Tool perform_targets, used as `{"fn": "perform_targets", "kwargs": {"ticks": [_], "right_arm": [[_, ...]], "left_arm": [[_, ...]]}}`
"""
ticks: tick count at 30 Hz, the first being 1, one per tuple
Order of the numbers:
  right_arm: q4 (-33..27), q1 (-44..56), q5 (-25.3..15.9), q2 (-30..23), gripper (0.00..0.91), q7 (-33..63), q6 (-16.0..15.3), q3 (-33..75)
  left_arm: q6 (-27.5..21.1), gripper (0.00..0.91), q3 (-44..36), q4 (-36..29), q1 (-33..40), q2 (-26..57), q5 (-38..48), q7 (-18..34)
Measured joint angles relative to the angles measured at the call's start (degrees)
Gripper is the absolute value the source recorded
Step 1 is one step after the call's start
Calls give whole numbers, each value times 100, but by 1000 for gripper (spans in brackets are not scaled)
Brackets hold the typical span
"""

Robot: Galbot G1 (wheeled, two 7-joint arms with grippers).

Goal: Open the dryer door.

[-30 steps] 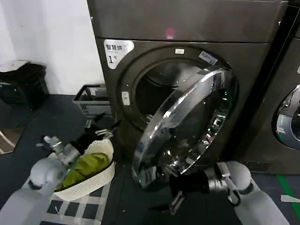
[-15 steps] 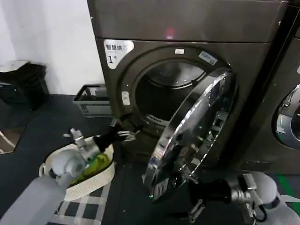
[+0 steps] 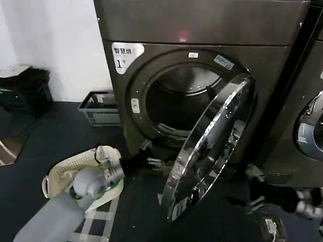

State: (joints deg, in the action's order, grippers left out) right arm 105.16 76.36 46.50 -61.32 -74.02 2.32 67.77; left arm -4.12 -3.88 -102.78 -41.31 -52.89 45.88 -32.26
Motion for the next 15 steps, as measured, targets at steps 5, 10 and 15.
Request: {"fn": "perform_targets", "kwargs": {"ticks": [5, 10, 15], "right_arm": [[165, 214, 172, -194, 907, 705, 17, 854], [283, 424, 174, -278, 907, 1964, 108, 1566], [448, 724, 161, -401, 907, 3230, 118, 2139]], "left_arm": [[39, 907, -173, -52, 65, -104, -49, -61], [-55, 907, -322, -174, 139, -209, -143, -69], [-46, 907, -548, -248, 268, -344, -136, -37]]}}
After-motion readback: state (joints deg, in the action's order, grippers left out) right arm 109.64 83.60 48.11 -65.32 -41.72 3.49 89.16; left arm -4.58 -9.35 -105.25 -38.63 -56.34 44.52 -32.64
